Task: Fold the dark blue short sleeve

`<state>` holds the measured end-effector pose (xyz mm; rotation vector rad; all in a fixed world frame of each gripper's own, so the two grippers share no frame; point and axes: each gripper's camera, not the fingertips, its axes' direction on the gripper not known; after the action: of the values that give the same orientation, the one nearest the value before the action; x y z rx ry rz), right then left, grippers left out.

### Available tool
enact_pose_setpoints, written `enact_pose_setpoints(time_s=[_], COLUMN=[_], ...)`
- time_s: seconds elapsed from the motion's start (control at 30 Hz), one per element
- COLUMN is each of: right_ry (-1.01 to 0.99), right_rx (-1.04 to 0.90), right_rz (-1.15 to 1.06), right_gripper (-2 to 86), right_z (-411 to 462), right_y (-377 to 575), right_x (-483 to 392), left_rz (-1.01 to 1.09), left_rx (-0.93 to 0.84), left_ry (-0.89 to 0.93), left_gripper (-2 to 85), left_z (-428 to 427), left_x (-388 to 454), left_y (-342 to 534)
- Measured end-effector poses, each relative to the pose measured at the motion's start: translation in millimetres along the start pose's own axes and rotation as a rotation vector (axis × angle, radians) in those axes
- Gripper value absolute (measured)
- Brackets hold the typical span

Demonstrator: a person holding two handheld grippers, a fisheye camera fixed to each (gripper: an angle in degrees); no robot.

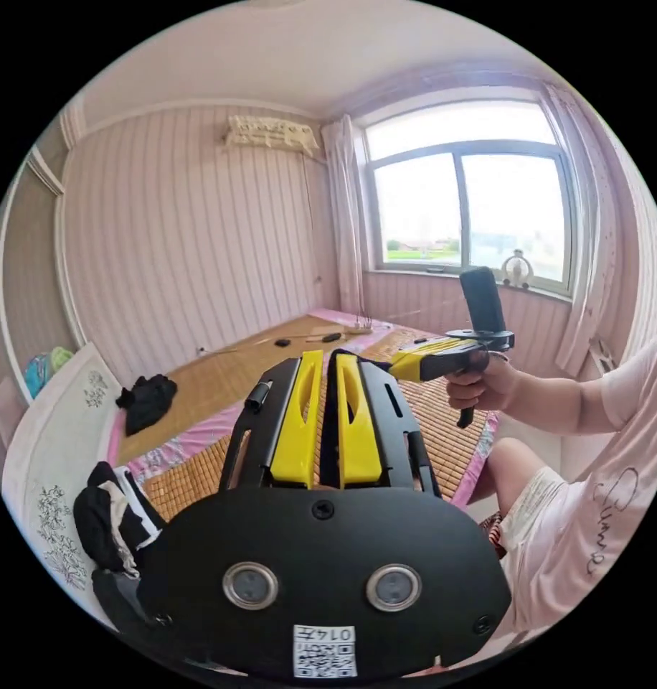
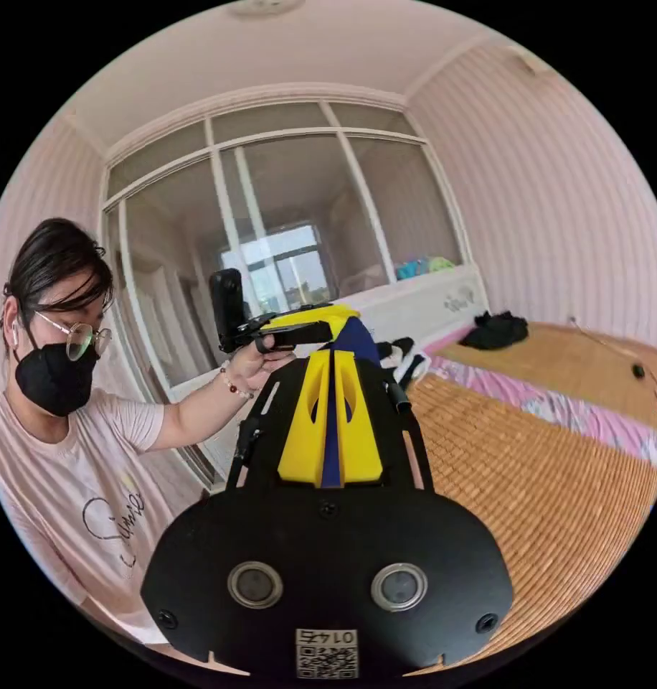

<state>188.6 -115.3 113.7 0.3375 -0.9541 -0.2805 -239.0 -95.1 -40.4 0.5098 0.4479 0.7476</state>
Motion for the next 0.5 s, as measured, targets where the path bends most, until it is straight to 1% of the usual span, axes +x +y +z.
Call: enact_pose_setpoints(time_s=[0.03, 0.07, 0.1, 0.17, 0.2, 0.23, 0.33, 0.37, 0.43, 0.5], right_ry=[0.061, 0.201, 0.339, 0.472, 0.518, 0.522, 0.469, 0.434, 0.399, 0.396], right_rx=[-0.027, -0.095, -0.198, -0.338, -0.387, -0.403, -0.461, -0.491, -0.542, -0.594], right_rz=[0.058, 0.187, 0.304, 0.431, 0.496, 0.520, 0.480, 0.439, 0.357, 0.200], right_gripper=[0.4, 0.4, 0.5, 0.5, 0.5, 0.6, 1.1, 1.7, 3.6, 6.9], right_z=[-11.2, -31.5, -47.3, -65.5, -74.4, -77.2, -67.6, -53.6, -25.7, 18.5], right_y=[21.5, 67.3, 113.3, 174.0, 203.1, 213.6, 233.3, 231.2, 222.2, 204.3], right_x=[22.5, 64.3, 100.1, 134.5, 145.7, 148.9, 147.1, 144.5, 139.5, 128.8], left_rz=[-0.005, -0.038, -0.045, -0.105, -0.119, -0.155, -0.276, -0.330, -0.410, -0.456], left_rx=[-0.070, -0.095, -0.101, -0.143, -0.167, -0.222, -0.395, -0.474, -0.569, -0.636], left_ry=[0.043, 0.076, 0.098, 0.182, 0.194, 0.205, 0.239, 0.239, 0.240, 0.216], left_gripper=[6.8, 6.7, 6.7, 6.7, 6.7, 6.7, 6.9, 7.2, 7.7, 8.8], left_z=[46.0, 80.6, 94.9, 139.2, 148.6, 165.7, 204.4, 218.8, 238.1, 256.0], left_x=[12.1, 21.5, 25.8, 37.0, 39.5, 44.2, 57.5, 62.5, 67.3, 69.5], left_y=[1.5, 9.6, 15.5, 50.7, 62.2, 87.9, 165.9, 195.6, 230.7, 249.5])
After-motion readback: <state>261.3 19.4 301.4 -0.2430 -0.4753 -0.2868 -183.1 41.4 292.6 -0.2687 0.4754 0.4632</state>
